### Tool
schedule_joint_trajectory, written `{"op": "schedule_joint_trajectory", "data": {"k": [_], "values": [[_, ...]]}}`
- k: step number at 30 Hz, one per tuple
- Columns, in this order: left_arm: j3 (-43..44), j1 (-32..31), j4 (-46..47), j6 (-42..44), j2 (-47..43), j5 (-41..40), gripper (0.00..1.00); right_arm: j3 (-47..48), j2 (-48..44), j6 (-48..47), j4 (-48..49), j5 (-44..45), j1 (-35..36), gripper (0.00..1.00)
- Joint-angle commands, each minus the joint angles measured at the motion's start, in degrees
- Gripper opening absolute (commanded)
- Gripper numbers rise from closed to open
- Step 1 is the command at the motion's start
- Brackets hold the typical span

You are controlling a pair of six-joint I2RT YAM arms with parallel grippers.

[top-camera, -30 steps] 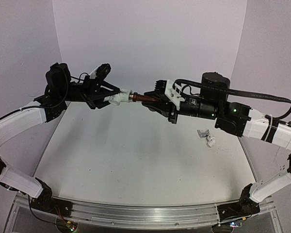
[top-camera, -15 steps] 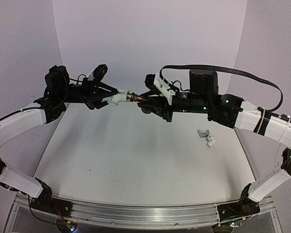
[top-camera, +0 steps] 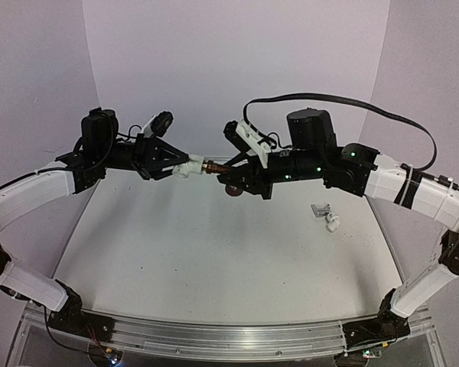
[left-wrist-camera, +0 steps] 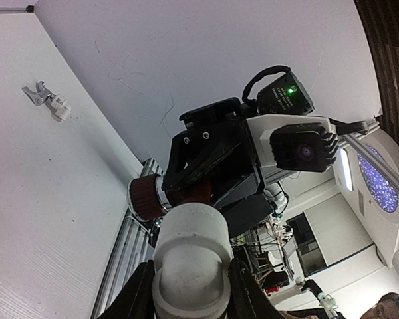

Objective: Install the water faucets

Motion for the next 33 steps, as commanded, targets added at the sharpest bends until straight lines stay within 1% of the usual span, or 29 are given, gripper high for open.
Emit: {"op": "schedule_joint_trajectory", "data": {"k": [1, 3, 6, 9, 12, 14, 17, 20, 24, 30, 33], "values": [[2.9, -2.0, -1.8, 3.6, 0.6, -2.6, 0.0, 3.2, 1.8, 6.3, 13.7, -8.5, 1.8, 0.0], [2.7, -2.0, -1.8, 4.3, 0.1, -2.8, 0.0, 2.5, 2.3, 8.4, 16.0, -9.8, 1.7, 0.0], [2.1, -2.0, -1.8, 6.0, -0.5, -2.8, 0.0, 3.0, 3.0, 11.5, 17.1, -12.4, 0.9, 0.0], [2.0, -2.0, -3.9, 9.1, -0.9, -3.3, 0.0, 3.5, 3.5, 15.2, 18.0, -14.7, -0.4, 0.0], [2.2, -2.1, -7.3, 13.9, -1.6, -5.0, 0.0, 4.3, 4.4, 19.3, 19.1, -16.7, -1.6, 0.0], [2.4, -2.2, -7.6, 16.4, -2.2, -5.3, 0.0, 4.6, 4.9, 21.9, 20.2, -18.8, -2.4, 0.0], [3.2, -2.2, -10.9, 20.3, -2.5, -5.5, 0.0, 5.0, 5.9, 26.4, 22.3, -22.1, -3.8, 0.0], [4.0, -2.5, -14.0, 25.8, -2.9, -6.7, 0.0, 5.7, 7.1, 30.1, 24.3, -24.3, -4.4, 0.0], [3.0, -3.3, -14.3, 33.2, -5.1, -6.6, 0.0, 6.0, 9.1, 36.9, 29.7, -29.0, -5.7, 0.0], [2.3, -3.5, -14.7, 41.7, -6.6, -4.2, 0.0, 8.7, 13.1, 44.6, 34.0, -35.7, -6.6, 0.0], [1.5, -3.7, -15.4, 45.8, -7.4, -4.5, 0.0, 10.6, 15.3, 49.3, 35.7, -39.1, -7.0, 0.0]]}}
